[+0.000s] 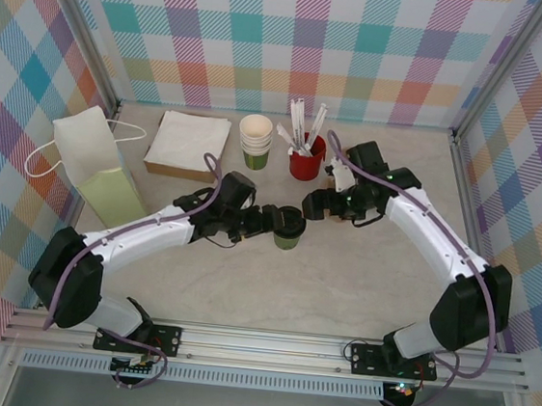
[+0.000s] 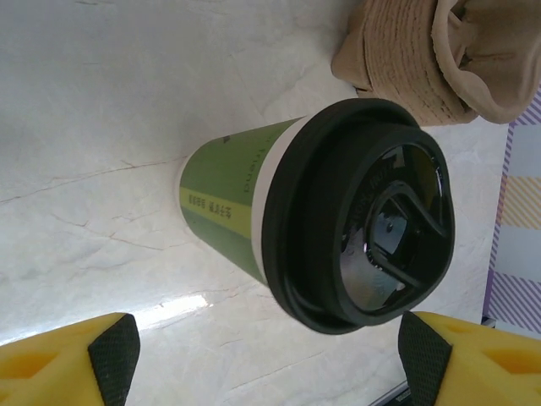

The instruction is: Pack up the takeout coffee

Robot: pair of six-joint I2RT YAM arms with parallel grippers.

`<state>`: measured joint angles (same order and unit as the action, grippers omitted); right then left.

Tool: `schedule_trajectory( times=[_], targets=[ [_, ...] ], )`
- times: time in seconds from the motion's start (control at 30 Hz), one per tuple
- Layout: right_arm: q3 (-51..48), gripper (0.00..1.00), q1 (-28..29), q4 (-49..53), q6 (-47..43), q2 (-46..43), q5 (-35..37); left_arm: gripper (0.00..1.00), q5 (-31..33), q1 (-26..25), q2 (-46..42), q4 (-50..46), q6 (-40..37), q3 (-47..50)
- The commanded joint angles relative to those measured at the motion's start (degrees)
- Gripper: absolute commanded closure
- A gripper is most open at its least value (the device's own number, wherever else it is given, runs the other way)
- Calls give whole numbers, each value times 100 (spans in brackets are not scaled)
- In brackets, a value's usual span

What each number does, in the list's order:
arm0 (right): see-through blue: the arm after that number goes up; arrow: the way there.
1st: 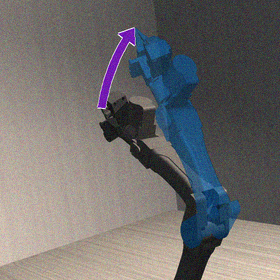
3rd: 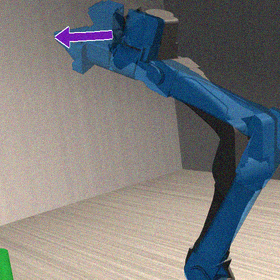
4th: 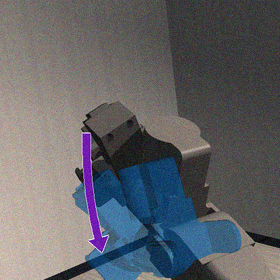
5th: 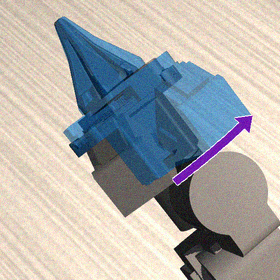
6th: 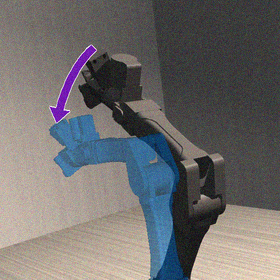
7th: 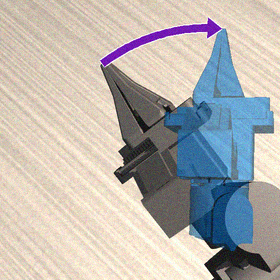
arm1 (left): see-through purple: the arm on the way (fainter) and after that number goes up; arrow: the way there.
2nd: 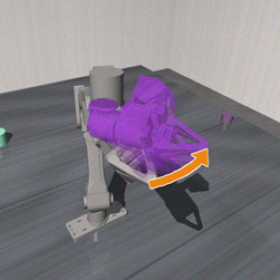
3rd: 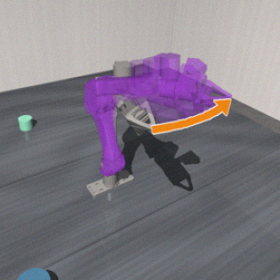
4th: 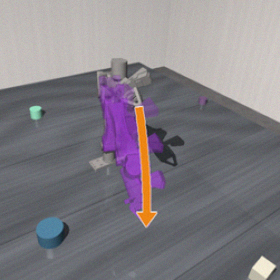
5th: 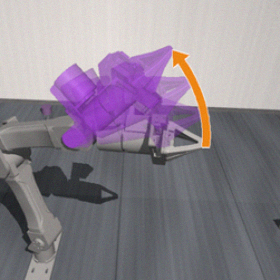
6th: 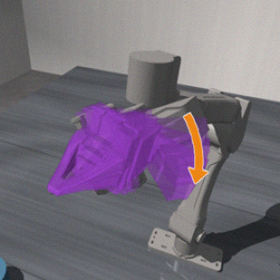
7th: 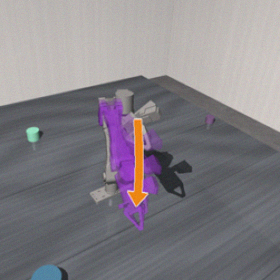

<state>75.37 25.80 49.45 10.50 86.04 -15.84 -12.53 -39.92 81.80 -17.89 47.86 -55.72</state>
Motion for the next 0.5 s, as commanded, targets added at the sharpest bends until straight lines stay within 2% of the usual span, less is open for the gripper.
schedule_trajectory(
  times=[0.0,0.3,0.47],
  targets=[
    [43,9,-23,-82,363,234,-492,19,-133,40,144,22,-2,-215],
    [169,18,-14,-160,573,657,-543,21,-86,38,312,31,-32,-268],
    [275,19,12,-151,606,873,-586,21,-36,39,382,-17,-57,-281]
  ],
)
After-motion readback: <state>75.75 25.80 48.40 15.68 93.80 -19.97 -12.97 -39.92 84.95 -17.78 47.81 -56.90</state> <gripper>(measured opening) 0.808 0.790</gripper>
